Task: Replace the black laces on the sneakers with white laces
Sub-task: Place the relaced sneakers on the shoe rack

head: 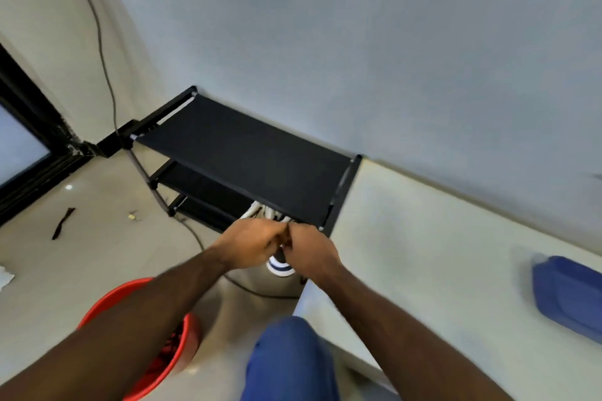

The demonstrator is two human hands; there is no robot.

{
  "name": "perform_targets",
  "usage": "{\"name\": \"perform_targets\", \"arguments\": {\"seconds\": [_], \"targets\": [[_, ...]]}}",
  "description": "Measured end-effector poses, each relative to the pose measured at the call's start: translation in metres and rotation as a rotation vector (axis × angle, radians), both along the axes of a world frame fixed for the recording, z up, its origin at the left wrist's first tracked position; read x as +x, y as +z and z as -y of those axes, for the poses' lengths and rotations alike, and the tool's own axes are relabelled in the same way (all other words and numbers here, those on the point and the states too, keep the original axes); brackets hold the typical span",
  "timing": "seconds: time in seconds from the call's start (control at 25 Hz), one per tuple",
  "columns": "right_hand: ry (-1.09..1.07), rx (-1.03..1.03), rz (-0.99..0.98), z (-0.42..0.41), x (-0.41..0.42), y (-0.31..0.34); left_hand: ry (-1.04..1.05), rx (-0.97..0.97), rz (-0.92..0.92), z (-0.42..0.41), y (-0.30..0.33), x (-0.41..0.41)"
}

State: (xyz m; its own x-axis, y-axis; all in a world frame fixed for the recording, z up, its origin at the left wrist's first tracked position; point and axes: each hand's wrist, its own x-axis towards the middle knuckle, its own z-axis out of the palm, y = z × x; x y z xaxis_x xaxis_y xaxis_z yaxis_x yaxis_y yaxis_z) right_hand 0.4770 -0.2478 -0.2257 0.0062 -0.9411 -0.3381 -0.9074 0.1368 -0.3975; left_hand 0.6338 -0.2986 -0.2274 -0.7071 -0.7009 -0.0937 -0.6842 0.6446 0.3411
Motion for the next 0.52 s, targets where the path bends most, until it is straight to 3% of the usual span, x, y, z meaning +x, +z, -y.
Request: {"name": "perform_targets", "arguments": {"seconds": [0.24, 0.32, 0.52], "targets": [[-0.229, -0.246, 0.022, -0.107, -0.137, 0.066, -0.243, 0.190, 0.105, -0.030, 0.089, -0.129], [-0.348, -0.290, -0.019, -0.147, -0.196, 0.079, -0.301, 0.206, 0.139, -0.061, 0.096, -0.194], [-0.633, -0.294, -0.263, -0.243, -0.329, 0.076, -0.248, 0.320, 0.023, -0.147, 0.085, -0.321]]}}
